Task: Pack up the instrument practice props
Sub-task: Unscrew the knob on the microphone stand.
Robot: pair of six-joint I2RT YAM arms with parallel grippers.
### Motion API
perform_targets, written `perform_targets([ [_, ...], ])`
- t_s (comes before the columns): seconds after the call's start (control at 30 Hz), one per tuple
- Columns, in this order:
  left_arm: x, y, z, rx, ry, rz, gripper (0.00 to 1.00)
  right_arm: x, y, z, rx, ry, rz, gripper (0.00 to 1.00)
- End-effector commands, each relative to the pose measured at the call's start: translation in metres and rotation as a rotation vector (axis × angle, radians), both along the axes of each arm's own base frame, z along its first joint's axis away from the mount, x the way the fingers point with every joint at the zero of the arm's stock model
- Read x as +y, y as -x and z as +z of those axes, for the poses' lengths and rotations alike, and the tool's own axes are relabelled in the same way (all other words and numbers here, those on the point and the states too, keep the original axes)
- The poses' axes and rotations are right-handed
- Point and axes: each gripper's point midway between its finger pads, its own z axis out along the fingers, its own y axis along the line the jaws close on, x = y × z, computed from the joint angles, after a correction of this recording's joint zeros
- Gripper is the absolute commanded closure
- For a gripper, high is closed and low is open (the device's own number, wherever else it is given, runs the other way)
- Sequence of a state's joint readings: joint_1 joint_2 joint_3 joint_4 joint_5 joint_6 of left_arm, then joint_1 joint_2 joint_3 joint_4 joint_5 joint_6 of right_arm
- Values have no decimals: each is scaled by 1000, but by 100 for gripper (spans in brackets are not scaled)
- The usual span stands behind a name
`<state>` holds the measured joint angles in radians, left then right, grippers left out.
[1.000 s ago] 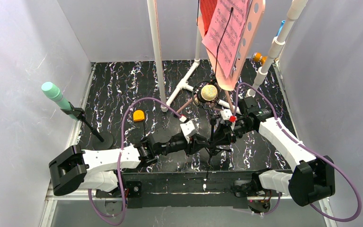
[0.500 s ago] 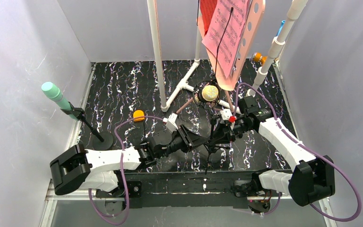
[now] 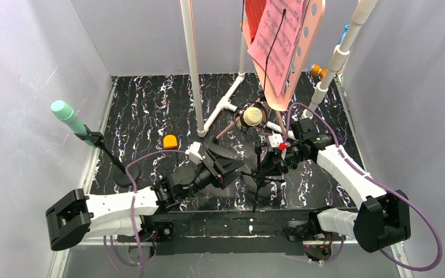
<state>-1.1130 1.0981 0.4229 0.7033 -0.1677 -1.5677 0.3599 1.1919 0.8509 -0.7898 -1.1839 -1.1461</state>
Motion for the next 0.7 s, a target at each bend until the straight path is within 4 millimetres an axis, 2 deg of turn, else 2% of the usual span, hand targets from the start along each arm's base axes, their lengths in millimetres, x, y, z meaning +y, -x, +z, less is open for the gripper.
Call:
perform_targets([
  [0.0,34,-9,-3,-141,-43,101,13,5,1,14,-21,-70,21,99],
  [0.03,41,-9,-8,-158,-58,115,4,5,1,13,-17,-69,20,99],
  [0.07,48,-9,-12,-176,-70,128,2,5,1,13,-16,-70,21,99],
  [0.2,66,-4,-20,-367,-182,118,2,5,0,14,-15,-73,19,99],
  [0.27,67,3,-15,-521,-245,68,2,5,1,15,-13,-79,20,99],
  [0.47,44,28,12,-1055,-418,-178,5,7,4,20,12,-122,33,99],
  [0.67,15,18,8,-1310,-567,-290,8,8,5,26,43,-159,33,99],
])
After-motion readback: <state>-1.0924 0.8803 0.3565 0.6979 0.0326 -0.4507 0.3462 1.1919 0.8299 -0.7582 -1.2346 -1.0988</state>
